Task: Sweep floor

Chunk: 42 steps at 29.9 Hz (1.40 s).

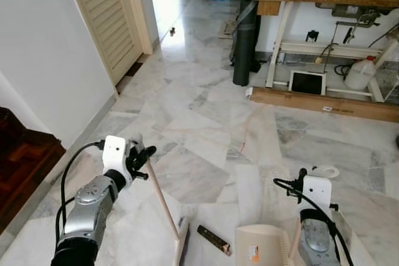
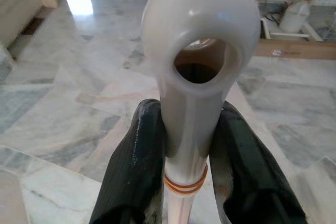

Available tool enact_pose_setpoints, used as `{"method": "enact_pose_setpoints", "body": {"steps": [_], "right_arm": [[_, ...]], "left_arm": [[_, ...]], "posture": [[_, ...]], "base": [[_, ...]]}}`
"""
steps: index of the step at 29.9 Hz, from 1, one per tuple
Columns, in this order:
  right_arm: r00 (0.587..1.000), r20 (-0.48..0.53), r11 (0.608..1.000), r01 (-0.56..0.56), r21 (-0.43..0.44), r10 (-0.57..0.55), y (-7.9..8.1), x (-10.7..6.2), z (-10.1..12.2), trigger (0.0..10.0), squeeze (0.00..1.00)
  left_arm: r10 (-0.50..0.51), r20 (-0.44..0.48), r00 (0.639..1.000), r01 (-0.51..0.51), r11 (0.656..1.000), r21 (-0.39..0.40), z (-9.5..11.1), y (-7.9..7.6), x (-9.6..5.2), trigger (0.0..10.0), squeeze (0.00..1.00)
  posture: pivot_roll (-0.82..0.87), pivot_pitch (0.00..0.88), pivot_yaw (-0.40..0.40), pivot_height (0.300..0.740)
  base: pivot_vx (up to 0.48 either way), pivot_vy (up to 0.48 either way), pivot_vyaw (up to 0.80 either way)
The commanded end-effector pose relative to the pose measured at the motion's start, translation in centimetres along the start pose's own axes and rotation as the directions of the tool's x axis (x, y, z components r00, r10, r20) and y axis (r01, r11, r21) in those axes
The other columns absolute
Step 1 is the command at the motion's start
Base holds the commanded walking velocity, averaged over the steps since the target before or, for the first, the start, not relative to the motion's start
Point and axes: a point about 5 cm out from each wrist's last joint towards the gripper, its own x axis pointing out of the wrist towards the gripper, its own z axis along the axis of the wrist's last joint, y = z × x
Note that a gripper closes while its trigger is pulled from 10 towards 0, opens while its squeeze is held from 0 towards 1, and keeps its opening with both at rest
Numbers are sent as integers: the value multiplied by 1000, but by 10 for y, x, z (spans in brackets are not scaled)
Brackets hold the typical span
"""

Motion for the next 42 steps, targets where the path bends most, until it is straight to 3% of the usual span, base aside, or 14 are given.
{"method": "enact_pose_setpoints", "body": {"steps": [1,9,16,25,31,33,35,42], "right_arm": [[993,-115,999,-36,-30,32,4,-16,-23,10000,0],[992,-115,998,-45,-33,41,3,-22,-26,10000,0],[993,-103,998,-53,-28,50,3,-24,-26,10000,0],[993,-96,998,-64,-26,61,5,-25,-25,10000,0],[994,-85,998,-64,-18,62,8,-22,-22,10000,0],[994,-85,998,-64,-18,63,8,-22,-21,10000,0],[995,-82,998,-59,-12,57,8,-19,-20,10000,0],[995,-84,999,-54,-6,53,8,-16,-17,10000,0]], "left_arm": [[41,42,998,-43,997,61,8,6,2,10000,0],[86,14,996,-86,996,-34,-10,5,11,10000,0],[98,16,995,-98,995,13,-19,-4,16,10000,0],[-59,-114,992,45,992,-121,-40,-28,24,10000,0],[-90,-128,988,53,963,-264,-43,-28,25,10000,0],[-92,-128,988,54,960,-275,-42,-28,26,10000,0],[-101,-91,991,63,935,-350,-35,-27,30,10000,0],[-168,-25,986,137,876,-462,-20,-30,38,10000,0]], "posture": [[105,87,95,740],[81,113,79,740],[59,134,71,740],[57,137,69,740],[55,138,74,740],[56,135,75,740],[58,129,76,740],[61,115,80,740]], "base": [[0,0,0],[0,0,0],[0,0,0],[0,0,0],[0,0,0],[0,0,0],[0,0,0],[0,0,0]]}}
